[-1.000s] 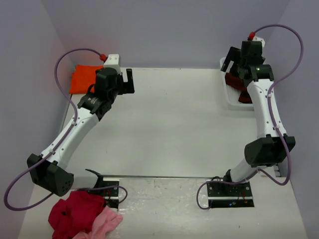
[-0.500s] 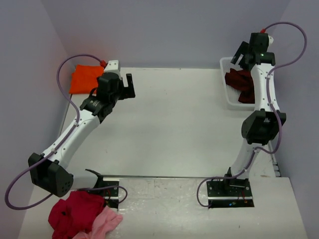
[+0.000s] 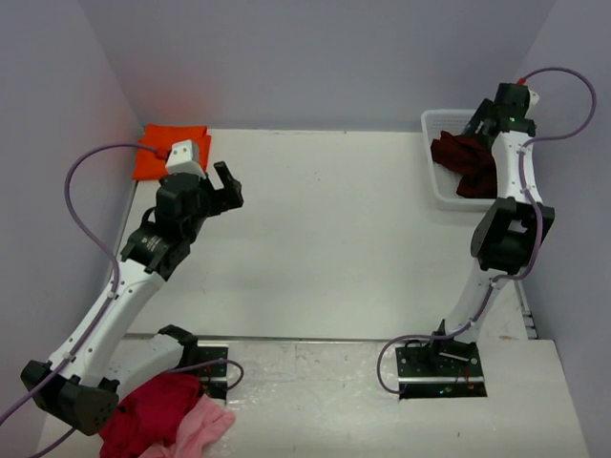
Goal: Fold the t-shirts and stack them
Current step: Grab crumpled tshirt from bin with the right arm
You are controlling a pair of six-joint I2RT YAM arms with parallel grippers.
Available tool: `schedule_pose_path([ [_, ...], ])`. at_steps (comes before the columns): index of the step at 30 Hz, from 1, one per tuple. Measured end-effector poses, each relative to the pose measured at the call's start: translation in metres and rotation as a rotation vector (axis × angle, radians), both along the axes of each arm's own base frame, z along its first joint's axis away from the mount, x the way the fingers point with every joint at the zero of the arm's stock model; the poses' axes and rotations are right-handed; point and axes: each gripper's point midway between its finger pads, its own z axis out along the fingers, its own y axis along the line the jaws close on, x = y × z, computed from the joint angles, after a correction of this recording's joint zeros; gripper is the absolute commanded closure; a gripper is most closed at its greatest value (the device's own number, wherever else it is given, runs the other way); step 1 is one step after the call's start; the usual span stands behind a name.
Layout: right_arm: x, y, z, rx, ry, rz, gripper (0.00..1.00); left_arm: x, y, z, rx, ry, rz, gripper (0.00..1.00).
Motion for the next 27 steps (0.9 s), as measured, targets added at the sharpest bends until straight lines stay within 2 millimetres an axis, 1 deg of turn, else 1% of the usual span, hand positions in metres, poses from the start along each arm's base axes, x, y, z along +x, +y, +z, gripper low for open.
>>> schedule_pose_path([
  [3,-0.002,-0.028,-0.013,-0.03,0.022,-0.036,0.05,-0.007,0.003,0.013,-0.018,-0.04,-0.001,0.0],
  [5,-0.004,-0.043,-0.023,-0.054,0.047,-0.057,0.06,-0.008,0.003,0.015,-0.021,-0.045,-0.003,0.0],
  [7,-0.005,-0.052,-0.034,-0.075,0.073,-0.067,0.07,-0.008,0.002,0.012,-0.018,-0.036,-0.008,0.0],
  [12,0.0,-0.052,-0.048,-0.092,0.1,-0.06,0.07,-0.011,0.002,0.008,-0.015,-0.019,-0.016,0.0],
  [18,0.005,-0.049,-0.055,-0.095,0.091,-0.054,0.1,-0.015,0.002,0.013,-0.021,-0.034,-0.023,0.0],
  [20,0.003,-0.049,-0.062,-0.092,0.099,-0.054,0.11,-0.015,0.003,0.014,-0.02,-0.037,-0.023,0.0],
  [24,-0.001,-0.048,-0.076,-0.085,0.121,-0.056,0.18,-0.016,0.004,0.013,-0.007,-0.034,-0.025,0.0],
  [25,-0.002,-0.047,-0.08,-0.081,0.128,-0.056,0.23,-0.016,0.004,0.013,-0.003,-0.034,-0.023,0.0],
  [27,-0.004,-0.047,-0.085,-0.079,0.136,-0.059,0.31,-0.016,0.005,0.013,0.002,-0.033,-0.019,0.0],
])
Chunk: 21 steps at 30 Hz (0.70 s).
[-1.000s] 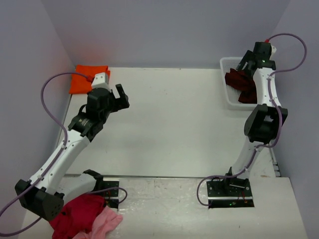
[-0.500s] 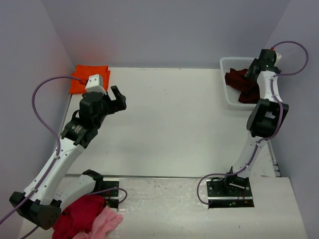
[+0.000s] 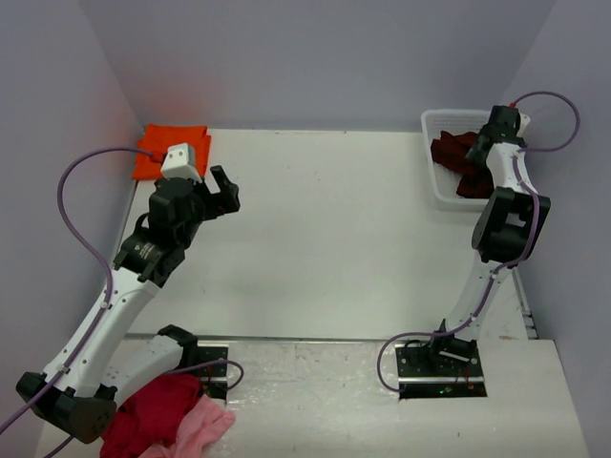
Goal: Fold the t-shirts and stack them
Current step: Grab crumpled tshirt from bin with the right arm
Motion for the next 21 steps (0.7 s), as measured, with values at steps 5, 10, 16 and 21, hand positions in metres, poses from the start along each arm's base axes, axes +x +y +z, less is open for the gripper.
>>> schedule_pose_path([
  [5,0.001,-0.002,0.001,-0.01,-0.005,0.0,0.53,0.0,0.001,0.0,0.007,-0.001,0.003,0.0],
  [10,0.012,-0.006,0.014,-0.034,-0.028,0.012,0.76,0.0,0.001,0.0,0.007,-0.001,0.002,0.0],
  [16,0.027,-0.01,0.044,-0.055,-0.098,0.018,1.0,0.0,0.001,0.0,0.005,-0.003,-0.001,0.0],
  [21,0.034,-0.006,0.057,-0.059,-0.129,0.03,1.0,-0.002,0.0,-0.005,0.007,0.008,-0.007,0.0],
])
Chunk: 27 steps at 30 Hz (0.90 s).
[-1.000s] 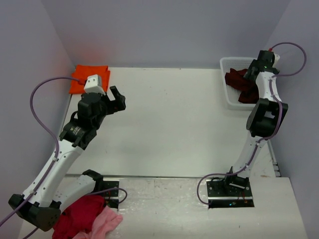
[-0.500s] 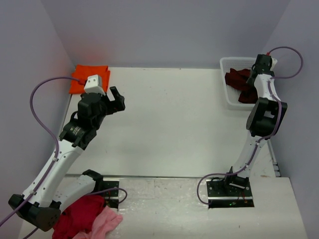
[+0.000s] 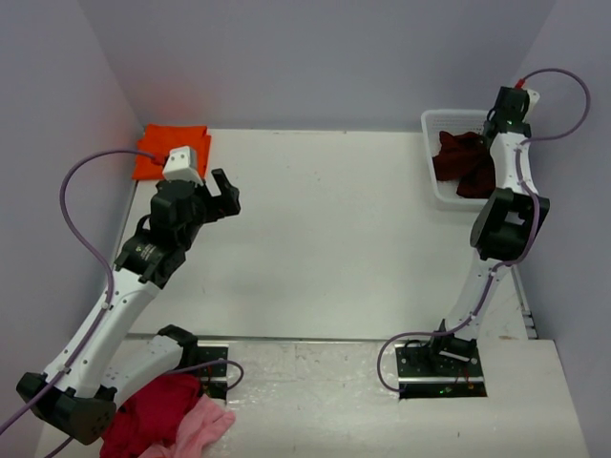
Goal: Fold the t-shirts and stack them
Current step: Grab crumpled tshirt from bin with the right arm, then move the tshirt to the center of the board
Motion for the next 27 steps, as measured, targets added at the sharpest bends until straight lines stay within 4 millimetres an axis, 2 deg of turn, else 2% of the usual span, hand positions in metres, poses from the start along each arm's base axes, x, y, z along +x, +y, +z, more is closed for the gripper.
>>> schedule_pose_path([
  [3,0.004,0.009,0.005,0.0,-0.005,0.017,1.0,-0.001,0.0,-0.005,0.003,0.009,-0.001,0.0],
  [5,0.011,0.02,0.02,-0.004,-0.032,0.042,1.0,-0.001,0.0,-0.009,0.006,0.017,-0.004,0.0],
  [8,0.028,0.043,0.07,-0.018,-0.13,0.101,1.0,-0.003,-0.001,-0.014,0.007,0.026,-0.01,0.0],
  [10,0.04,0.062,0.115,-0.032,-0.236,0.15,1.0,-0.004,-0.001,-0.019,0.01,0.035,-0.012,0.0],
  [13,0.042,0.09,0.175,-0.06,-0.362,0.223,1.0,-0.006,-0.001,-0.028,0.017,0.053,-0.016,0.0],
  [17,0.024,0.125,0.244,-0.102,-0.481,0.306,1.0,-0.008,0.0,-0.04,0.03,0.074,-0.019,0.0],
  [21,-0.012,0.165,0.32,-0.185,-0.613,0.398,1.0,-0.011,0.001,-0.055,0.043,0.1,-0.026,0.0],
  [24,-0.053,0.202,0.385,-0.246,-0.745,0.48,1.0,-0.015,0.001,-0.064,0.046,0.115,-0.032,0.0],
  [27,-0.108,0.229,0.447,-0.313,-0.887,0.554,1.0,-0.018,0.001,-0.071,0.047,0.129,-0.04,0.0],
])
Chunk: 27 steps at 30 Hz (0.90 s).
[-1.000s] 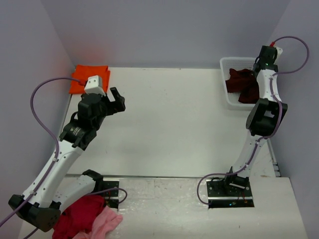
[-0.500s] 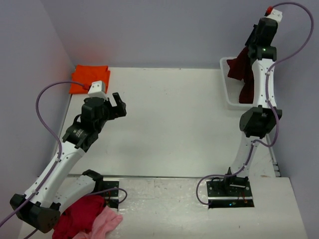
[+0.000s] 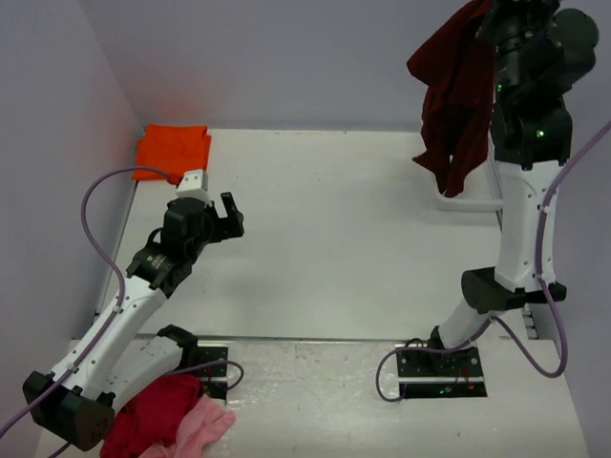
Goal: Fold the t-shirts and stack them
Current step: Move the tshirt to the center of the board
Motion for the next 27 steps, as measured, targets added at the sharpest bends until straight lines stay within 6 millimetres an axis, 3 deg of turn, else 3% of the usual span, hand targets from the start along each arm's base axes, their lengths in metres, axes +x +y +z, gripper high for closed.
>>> schedule_pose_path([
  [3,-0.067,0.021,0.061,-0.049,-0.171,0.064,1.0,-0.001,-0.002,-0.002,-0.006,0.006,-0.012,0.0],
  [7,-0.161,0.057,0.122,-0.092,-0.392,0.209,1.0,-0.002,-0.005,-0.002,-0.019,0.009,-0.02,0.0],
  [9,-0.202,0.072,0.142,-0.1,-0.484,0.287,1.0,-0.002,-0.005,-0.001,-0.025,0.009,-0.02,0.0],
  [11,-0.235,0.074,0.158,-0.095,-0.559,0.327,1.0,-0.003,-0.004,-0.001,-0.027,0.007,-0.012,0.01],
  [14,-0.267,0.073,0.168,-0.083,-0.616,0.377,1.0,-0.006,0.007,0.004,-0.016,-0.008,0.037,0.01],
  [18,-0.274,0.08,0.161,-0.083,-0.587,0.423,1.0,-0.01,0.029,0.031,0.004,-0.073,0.141,0.01],
  [21,-0.254,0.101,0.13,-0.115,-0.469,0.455,1.0,-0.006,0.042,0.063,0.01,-0.136,0.213,0.01],
  [24,-0.217,0.139,0.073,-0.182,-0.298,0.494,1.0,-0.003,0.049,0.094,-0.003,-0.196,0.257,0.01],
  [27,-0.169,0.193,-0.007,-0.275,-0.081,0.554,1.0,-0.002,0.051,0.104,-0.008,-0.217,0.273,0.01],
])
